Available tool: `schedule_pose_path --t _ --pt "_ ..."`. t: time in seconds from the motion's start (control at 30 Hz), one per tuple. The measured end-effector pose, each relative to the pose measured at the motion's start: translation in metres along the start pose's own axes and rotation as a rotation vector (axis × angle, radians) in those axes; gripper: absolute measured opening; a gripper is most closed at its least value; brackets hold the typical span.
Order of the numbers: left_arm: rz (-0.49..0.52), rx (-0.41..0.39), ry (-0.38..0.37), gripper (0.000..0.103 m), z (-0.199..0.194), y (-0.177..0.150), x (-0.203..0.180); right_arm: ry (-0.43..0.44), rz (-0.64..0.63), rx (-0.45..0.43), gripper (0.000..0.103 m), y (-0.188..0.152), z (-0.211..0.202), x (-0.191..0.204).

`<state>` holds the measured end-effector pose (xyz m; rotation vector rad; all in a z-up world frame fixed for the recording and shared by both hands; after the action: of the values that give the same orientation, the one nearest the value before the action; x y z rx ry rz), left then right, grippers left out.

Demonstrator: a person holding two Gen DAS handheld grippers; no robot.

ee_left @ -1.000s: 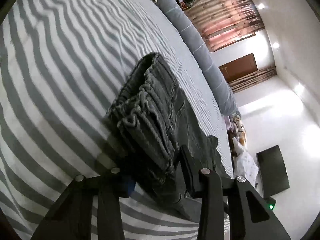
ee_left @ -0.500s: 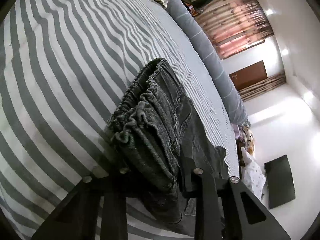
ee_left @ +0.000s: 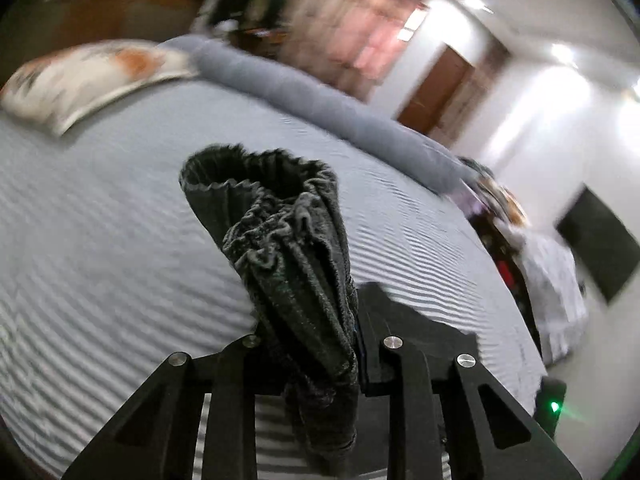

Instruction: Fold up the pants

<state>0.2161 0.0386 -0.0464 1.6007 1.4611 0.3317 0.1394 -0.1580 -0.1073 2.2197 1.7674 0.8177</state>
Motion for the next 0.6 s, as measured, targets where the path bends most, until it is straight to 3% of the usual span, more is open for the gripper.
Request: schedule_pose_path --t 0.13,0.27,0.43,0.6 --pt "0.124 0.027 -0.085 0.024 0.021 0.013 -0.083 0.013 0.073 -0.046 0.068 0.012 -0.023 -0.035" --pt "0.209 0.081 -0.144 0.024 0.057 0.006 -0.155 0.017 0.144 -0.085 0.068 0.016 -0.045 -0.081" --pt "0.278 0.201 -0.201 0.023 0.118 -0.031 -0.238 -0.001 0.231 -0.087 0.068 0.009 -0.057 -0.145" --pt "0.382 0.277 -0.165 0.023 0.159 -0.08 -0.283 0.043 0.33 -0.078 0.068 -0.005 -0.062 -0.193"
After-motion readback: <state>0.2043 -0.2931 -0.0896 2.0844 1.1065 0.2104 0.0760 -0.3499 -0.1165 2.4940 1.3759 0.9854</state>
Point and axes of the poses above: each gripper's, at about its wrist camera, not at the fingertips, and z roughly the way its jaws point, x to its left, y to its top, the point moved 5 cm from there along z, roughly the way its jaws point, and after that the axes turned 8 degrees about z, right-handed, at the moved point
